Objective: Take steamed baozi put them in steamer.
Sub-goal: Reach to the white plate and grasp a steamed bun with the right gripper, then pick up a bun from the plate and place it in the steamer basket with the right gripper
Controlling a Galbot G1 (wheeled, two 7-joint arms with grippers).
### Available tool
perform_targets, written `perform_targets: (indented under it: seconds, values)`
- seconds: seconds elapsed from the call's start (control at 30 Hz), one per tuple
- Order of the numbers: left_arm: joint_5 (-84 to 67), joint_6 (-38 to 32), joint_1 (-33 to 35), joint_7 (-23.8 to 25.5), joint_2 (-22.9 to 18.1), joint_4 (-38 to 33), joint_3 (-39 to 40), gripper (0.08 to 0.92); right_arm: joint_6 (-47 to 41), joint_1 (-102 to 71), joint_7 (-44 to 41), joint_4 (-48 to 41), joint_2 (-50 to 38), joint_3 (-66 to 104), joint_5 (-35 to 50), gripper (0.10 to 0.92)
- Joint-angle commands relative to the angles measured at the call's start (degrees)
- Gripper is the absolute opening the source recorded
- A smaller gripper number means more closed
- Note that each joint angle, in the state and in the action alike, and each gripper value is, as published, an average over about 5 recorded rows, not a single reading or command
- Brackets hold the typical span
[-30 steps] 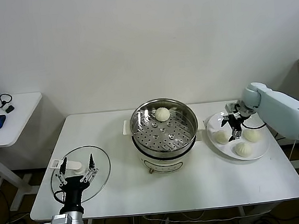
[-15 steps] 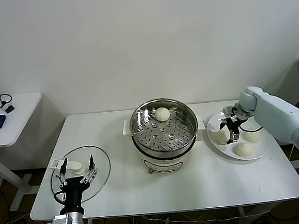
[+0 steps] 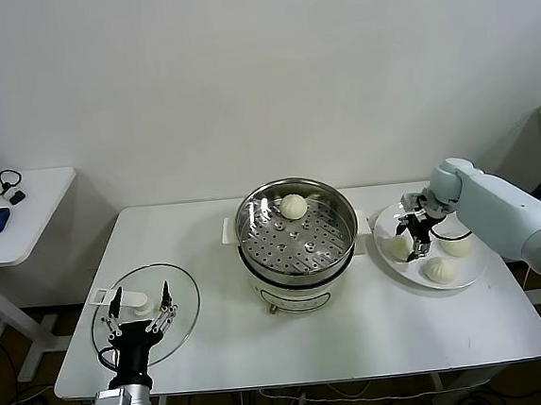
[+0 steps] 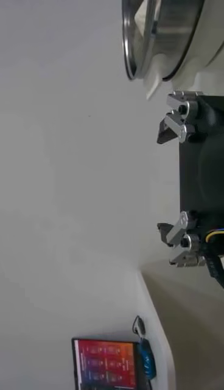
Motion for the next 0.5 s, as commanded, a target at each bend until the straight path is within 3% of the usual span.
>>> perform_targets:
  seconds: [0.03,0.5]
  values:
    - [0.0,-0.2,0.2,0.0,0.0,0.1,0.0,0.823,0.1,-0.1,-0.1,-0.1,0.1,0.4,-0.1,0.665]
    - [0.0,-0.4,0.4,-0.1,-0.1,-0.3,-0.1,0.823,-0.1,8.3,-1.8,4.1,-2.4,-5.0,5.0,0.652]
